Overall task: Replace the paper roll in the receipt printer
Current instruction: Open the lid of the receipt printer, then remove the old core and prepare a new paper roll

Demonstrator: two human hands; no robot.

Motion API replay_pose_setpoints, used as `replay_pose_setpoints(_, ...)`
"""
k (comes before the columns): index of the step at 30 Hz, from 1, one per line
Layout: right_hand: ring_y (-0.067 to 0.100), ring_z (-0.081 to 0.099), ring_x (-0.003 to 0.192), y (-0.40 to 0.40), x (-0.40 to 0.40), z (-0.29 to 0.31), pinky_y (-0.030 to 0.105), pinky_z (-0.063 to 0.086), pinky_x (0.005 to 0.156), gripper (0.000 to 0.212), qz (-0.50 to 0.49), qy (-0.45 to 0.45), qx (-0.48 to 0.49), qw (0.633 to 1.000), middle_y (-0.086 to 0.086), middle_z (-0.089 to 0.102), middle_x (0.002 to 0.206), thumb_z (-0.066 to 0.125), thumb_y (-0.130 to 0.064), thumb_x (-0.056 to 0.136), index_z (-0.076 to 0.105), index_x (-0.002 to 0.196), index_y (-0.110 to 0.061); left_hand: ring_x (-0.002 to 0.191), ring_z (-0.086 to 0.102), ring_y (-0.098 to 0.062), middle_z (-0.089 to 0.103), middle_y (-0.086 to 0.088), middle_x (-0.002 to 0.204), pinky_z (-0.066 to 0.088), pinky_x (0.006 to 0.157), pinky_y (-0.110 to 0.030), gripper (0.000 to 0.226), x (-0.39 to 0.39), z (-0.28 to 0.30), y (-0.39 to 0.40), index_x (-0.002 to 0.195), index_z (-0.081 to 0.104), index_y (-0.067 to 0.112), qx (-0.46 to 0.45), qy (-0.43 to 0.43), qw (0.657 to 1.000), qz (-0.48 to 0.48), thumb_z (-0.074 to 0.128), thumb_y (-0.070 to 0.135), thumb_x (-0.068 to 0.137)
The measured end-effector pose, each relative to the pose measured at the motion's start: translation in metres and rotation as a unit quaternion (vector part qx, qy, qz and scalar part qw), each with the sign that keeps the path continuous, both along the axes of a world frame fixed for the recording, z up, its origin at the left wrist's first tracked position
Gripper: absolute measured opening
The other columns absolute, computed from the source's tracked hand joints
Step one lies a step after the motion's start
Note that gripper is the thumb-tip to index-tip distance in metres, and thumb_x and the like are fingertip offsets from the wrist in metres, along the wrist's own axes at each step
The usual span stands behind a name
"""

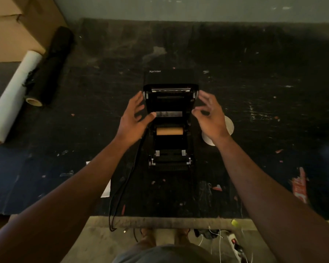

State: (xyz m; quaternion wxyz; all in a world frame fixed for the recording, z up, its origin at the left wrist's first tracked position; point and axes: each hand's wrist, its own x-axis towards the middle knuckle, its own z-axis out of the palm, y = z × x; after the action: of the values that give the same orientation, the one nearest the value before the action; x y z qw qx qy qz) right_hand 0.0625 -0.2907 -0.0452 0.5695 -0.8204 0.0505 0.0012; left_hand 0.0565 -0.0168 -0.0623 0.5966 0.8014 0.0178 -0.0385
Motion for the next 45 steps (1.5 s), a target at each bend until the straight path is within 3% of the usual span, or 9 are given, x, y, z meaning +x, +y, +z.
replay_pose_setpoints(8, 0.013, 0.068, 0.080, -0.006, -0.022, -0.063, 0.044, 0.062, 0.083, 0.067, 0.148, 0.074, -0.235, 0.958, -0.003, 0.064, 0.102, 0.082, -0.014, 0.085, 0.051, 0.145, -0.018, 0.099, 0.065, -0.011, 0.056, -0.006, 0.134, 0.059, 0.096, -0.039, 0.062, -0.019, -0.055, -0.002, 0.144, 0.056, 0.025, 0.259, 0.063, 0.961, -0.074, 0.081, 0.025, 0.087)
replay_pose_setpoints(15, 0.014, 0.060, 0.083, -0.004, 0.000, -0.063, 0.039, 0.054, 0.082, 0.028, 0.180, 0.022, -0.277, 0.944, 0.001, 0.061, 0.102, 0.076, -0.023, 0.092, 0.070, 0.119, -0.019, 0.094, 0.062, -0.020, 0.054, -0.010, 0.125, 0.056, 0.096, -0.041, 0.043, 0.000, -0.059, -0.005, 0.127, 0.072, 0.017, 0.315, 0.024, 0.944, -0.096, 0.083, 0.024, 0.086)
replay_pose_setpoints(21, 0.006, 0.072, 0.103, -0.016, -0.004, -0.033, 0.024, 0.059, 0.087, 0.024, 0.146, 0.058, 0.002, 0.987, -0.008, 0.073, 0.112, 0.077, -0.027, 0.092, 0.070, 0.115, -0.026, 0.091, 0.075, -0.004, 0.080, 0.009, 0.092, 0.058, 0.085, -0.023, 0.019, -0.004, -0.033, 0.006, 0.110, 0.077, 0.030, 0.051, 0.076, 0.994, -0.057, 0.078, 0.028, 0.091)
replay_pose_setpoints(24, 0.015, 0.076, 0.104, -0.017, -0.033, -0.024, 0.028, 0.062, 0.089, 0.022, 0.096, 0.086, 0.145, 0.981, 0.002, 0.079, 0.109, 0.076, -0.021, 0.093, 0.072, 0.115, -0.021, 0.103, 0.078, -0.018, 0.081, -0.002, 0.108, 0.064, 0.088, -0.035, 0.042, -0.030, -0.023, -0.011, 0.114, 0.078, 0.027, -0.088, 0.142, 0.986, 0.001, 0.086, 0.047, 0.078)
replay_pose_setpoints(32, 0.028, 0.080, 0.090, -0.052, -0.143, -0.068, 0.033, 0.065, 0.079, 0.014, -0.125, 0.163, 0.269, 0.941, 0.011, 0.081, 0.101, 0.075, -0.017, 0.093, 0.076, 0.107, -0.015, 0.100, 0.079, -0.020, 0.082, -0.004, 0.103, 0.063, 0.091, -0.050, 0.037, -0.095, -0.035, -0.066, 0.104, 0.081, 0.028, -0.057, 0.182, 0.981, -0.038, 0.085, 0.049, 0.073)
replay_pose_setpoints(35, 0.006, 0.076, 0.079, -0.086, -0.165, -0.094, 0.021, 0.062, 0.070, 0.015, -0.206, 0.156, 0.034, 0.966, 0.006, 0.078, 0.097, 0.081, -0.023, 0.089, 0.073, 0.101, -0.022, 0.094, 0.080, -0.018, 0.082, -0.001, 0.098, 0.065, 0.086, -0.050, 0.029, -0.099, -0.036, -0.082, 0.102, 0.081, 0.029, 0.010, 0.183, 0.982, -0.039, 0.087, 0.042, 0.077)
replay_pose_setpoints(38, 0.016, 0.069, 0.096, -0.121, -0.178, -0.118, 0.028, 0.054, 0.079, 0.027, -0.187, 0.132, -0.263, 0.937, 0.003, 0.068, 0.111, 0.078, -0.034, 0.088, 0.072, 0.111, -0.022, 0.088, 0.078, -0.011, 0.081, 0.004, 0.093, 0.066, 0.079, -0.044, 0.025, -0.094, -0.033, -0.106, 0.102, 0.080, 0.031, 0.096, 0.161, 0.980, -0.068, 0.088, 0.039, 0.079)
replay_pose_setpoints(43, 0.029, 0.054, 0.125, -0.146, -0.175, -0.131, 0.044, 0.052, 0.097, 0.041, -0.080, 0.142, -0.377, 0.912, 0.010, 0.059, 0.131, 0.072, -0.034, 0.093, 0.068, 0.129, -0.015, 0.079, 0.069, 0.010, 0.075, 0.015, 0.082, 0.052, 0.070, -0.010, 0.016, -0.081, -0.029, -0.146, 0.089, 0.079, 0.036, 0.174, 0.095, 0.970, -0.144, 0.090, 0.036, 0.077)
replay_pose_setpoints(45, 0.027, 0.054, 0.123, -0.149, -0.173, -0.130, 0.045, 0.052, 0.098, 0.042, -0.072, 0.135, -0.397, 0.905, 0.009, 0.059, 0.129, 0.071, -0.035, 0.094, 0.068, 0.131, -0.016, 0.077, 0.073, 0.005, 0.077, 0.012, 0.082, 0.057, 0.073, -0.016, 0.017, -0.074, -0.029, -0.158, 0.090, 0.080, 0.033, 0.181, 0.107, 0.962, -0.173, 0.090, 0.034, 0.077)
